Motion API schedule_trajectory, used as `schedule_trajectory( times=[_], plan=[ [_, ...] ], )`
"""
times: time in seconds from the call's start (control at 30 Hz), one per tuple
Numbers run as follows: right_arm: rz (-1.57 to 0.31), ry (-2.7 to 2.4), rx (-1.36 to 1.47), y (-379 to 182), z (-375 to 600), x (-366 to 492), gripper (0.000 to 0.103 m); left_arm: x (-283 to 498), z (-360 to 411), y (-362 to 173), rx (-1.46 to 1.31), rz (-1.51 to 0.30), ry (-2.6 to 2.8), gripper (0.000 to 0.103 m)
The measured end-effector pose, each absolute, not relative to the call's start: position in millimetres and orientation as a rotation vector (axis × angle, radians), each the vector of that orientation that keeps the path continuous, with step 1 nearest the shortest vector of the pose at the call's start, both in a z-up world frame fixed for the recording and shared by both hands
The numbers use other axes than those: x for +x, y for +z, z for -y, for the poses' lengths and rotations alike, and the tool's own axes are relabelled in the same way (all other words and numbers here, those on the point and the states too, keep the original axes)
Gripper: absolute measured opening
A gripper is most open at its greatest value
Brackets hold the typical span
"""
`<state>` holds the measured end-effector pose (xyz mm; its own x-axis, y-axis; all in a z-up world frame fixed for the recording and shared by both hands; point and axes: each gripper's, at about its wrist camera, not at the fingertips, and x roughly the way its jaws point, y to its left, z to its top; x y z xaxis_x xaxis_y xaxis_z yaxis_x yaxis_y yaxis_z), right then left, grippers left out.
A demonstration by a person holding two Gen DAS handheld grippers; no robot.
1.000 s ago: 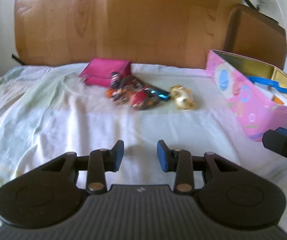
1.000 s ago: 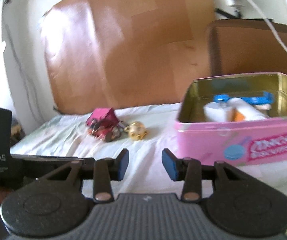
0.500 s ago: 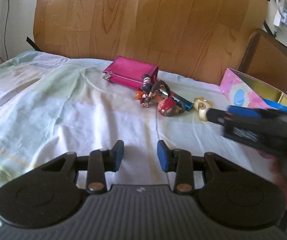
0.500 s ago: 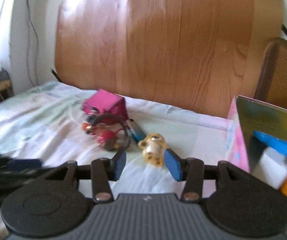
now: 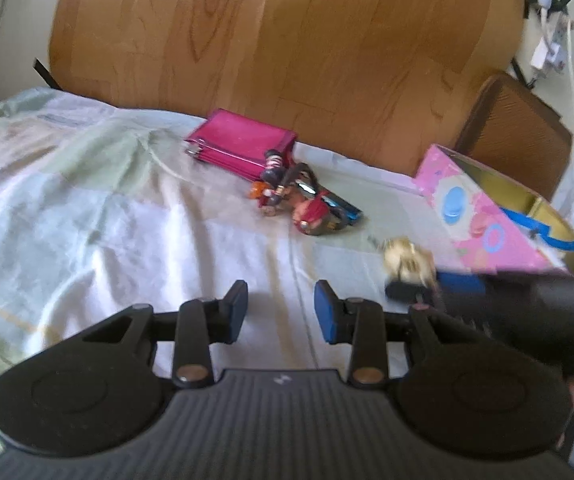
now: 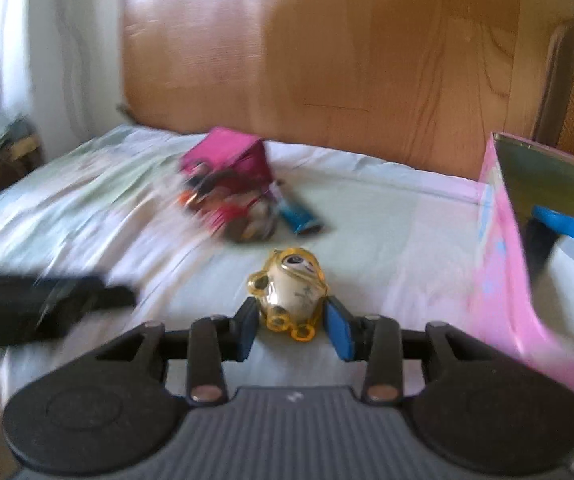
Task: Organize rigid objects
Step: 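Move the right gripper to the gold monkey keychain and grasp it, then carry the gold monkey keychain into the pink tin and release it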
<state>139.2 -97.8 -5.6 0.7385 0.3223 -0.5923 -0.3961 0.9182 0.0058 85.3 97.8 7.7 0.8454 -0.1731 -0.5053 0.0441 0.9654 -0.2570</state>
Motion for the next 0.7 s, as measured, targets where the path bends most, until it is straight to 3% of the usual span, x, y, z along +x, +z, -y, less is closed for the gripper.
schedule_trajectory(
  times=[0.3, 0.57, 0.67, 0.7],
  plan=[
    [-0.560, 0.416, -0.216, -1.4, 114.4, 43.5, 0.036, 76.2, -75.9, 11.8, -0.340, -0.638, -0.397, 0.044],
    [-0.576, 0.433, -0.147, -1.8, 121.6, 48.2, 0.043, 63.1, -27.9, 19.9, -0.336, -0.732, -0.550, 0.051],
    [-0.583, 0.442, -0.124, -1.0, 125.4, 48.6, 0.044, 65.4, -18.4, 20.2, -0.311, -0.744, -0.529, 0.049],
    [-0.584, 0.450, -0.115, -0.6, 126.4, 49.4, 0.039, 66.3, -16.2, 18.2, -0.299, -0.754, -0.514, 0.047]
  ],
)
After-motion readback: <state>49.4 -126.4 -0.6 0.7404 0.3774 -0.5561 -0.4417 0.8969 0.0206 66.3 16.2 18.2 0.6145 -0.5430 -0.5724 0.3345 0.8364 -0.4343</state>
